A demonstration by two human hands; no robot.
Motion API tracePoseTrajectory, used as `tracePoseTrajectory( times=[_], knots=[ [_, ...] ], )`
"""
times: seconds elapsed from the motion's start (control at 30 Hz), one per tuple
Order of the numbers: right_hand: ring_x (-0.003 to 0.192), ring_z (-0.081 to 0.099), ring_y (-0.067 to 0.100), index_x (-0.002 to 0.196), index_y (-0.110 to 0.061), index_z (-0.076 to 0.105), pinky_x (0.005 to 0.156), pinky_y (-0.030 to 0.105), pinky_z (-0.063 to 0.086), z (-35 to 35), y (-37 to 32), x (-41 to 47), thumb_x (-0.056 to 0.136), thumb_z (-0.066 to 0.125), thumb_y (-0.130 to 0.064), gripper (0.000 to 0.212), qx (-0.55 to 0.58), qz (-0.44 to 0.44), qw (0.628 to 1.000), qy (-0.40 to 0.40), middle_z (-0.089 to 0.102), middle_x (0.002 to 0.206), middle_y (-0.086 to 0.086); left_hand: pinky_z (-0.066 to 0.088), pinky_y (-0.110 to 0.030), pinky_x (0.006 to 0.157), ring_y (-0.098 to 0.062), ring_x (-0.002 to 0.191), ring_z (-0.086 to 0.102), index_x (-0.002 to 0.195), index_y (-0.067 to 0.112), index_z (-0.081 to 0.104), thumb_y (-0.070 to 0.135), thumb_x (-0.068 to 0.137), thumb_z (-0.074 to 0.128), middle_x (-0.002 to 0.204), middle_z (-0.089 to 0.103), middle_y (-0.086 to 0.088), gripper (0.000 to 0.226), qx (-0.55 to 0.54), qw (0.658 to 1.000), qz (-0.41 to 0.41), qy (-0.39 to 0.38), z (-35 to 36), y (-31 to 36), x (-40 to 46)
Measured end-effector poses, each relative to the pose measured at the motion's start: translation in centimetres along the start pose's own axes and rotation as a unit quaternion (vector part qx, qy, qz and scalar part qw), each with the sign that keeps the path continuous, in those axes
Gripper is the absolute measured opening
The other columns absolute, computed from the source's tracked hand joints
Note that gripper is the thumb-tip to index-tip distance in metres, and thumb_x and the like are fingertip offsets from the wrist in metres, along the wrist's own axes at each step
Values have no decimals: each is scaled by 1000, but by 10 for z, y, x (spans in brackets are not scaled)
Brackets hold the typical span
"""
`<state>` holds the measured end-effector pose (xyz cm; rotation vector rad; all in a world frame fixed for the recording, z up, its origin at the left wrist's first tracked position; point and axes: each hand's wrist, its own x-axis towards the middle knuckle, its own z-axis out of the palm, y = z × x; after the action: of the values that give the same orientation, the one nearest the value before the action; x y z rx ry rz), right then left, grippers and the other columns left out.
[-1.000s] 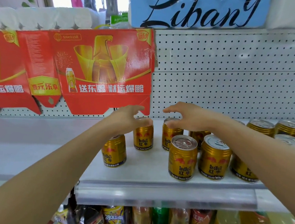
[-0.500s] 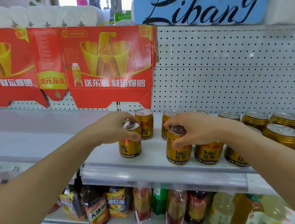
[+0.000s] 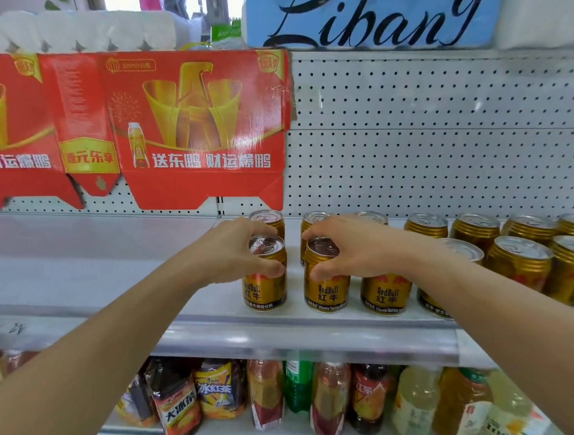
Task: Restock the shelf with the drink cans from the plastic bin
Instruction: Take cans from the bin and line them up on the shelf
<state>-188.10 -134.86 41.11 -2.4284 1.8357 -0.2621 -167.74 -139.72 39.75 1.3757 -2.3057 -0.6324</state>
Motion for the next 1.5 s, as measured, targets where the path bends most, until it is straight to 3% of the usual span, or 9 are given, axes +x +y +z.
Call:
tracePoseTrajectory(
  times=[0.3,0.43,0.57,0.67,0.87,1.0,1.13,1.3,1.5],
  knots=[
    [124,46,17,143,-22,41,93,28,38,-3,0,-7,88,59,-52,65,-1,5,1000,4,46,142,-1,52,-37,92,-20,111,58,138,29,52,37,74,80,138,54,1,70,20,1000,4,21,3,0,-1],
    [122,48,10,139,-25,47,101,31,39,-25,12,-25,97,43,-49,49,119,19,989,89,49,142,-5,50,-35,95,-16,114,54,140,33,47,44,74,79,142,50,3,73,19,999,12,32,6,-5,-4],
    [123,49,9,142,-35,41,103,40,43,-21,22,-37,87,61,-52,62,100,25,994,44,50,141,-10,50,-35,94,-15,111,55,139,38,40,49,67,82,136,54,3,84,1,999,-1,53,14,-7,-8],
    [128,45,13,143,-36,39,105,39,40,-1,18,-31,81,71,-45,70,48,-1,998,36,46,144,-9,52,-41,93,-18,109,58,132,36,44,46,66,83,133,57,2,77,24,998,-6,64,17,-7,-8],
    [114,52,13,132,-32,54,94,32,45,5,11,-25,84,69,-39,51,10,-31,997,67,54,132,-5,49,-36,97,-16,115,54,135,29,49,37,71,83,138,53,3,72,18,999,9,50,12,-9,-9],
    [112,48,10,141,-36,42,94,31,40,-3,19,-33,87,63,-47,59,25,-14,997,66,43,143,-6,47,-38,100,-18,122,50,142,29,41,47,73,78,145,45,2,80,55,996,14,68,17,-5,-12],
    [132,37,13,142,-46,34,107,38,34,-21,48,-57,79,70,-50,72,27,44,998,39,35,149,-12,35,-37,109,-15,135,37,149,33,30,62,79,64,152,36,7,83,115,977,101,148,32,18,-21],
    [133,39,15,147,-41,29,105,35,37,-12,56,-67,76,77,-37,86,-67,52,996,14,35,150,-9,12,-38,119,-17,141,26,151,34,24,56,82,65,156,30,9,84,228,951,171,116,58,47,-15],
    [131,41,19,148,-34,28,103,37,42,-5,59,-65,82,72,-33,79,-80,27,996,40,36,150,-3,23,-33,112,-16,133,40,144,30,42,48,84,66,150,41,9,67,269,940,168,122,64,47,-4]
  ],
)
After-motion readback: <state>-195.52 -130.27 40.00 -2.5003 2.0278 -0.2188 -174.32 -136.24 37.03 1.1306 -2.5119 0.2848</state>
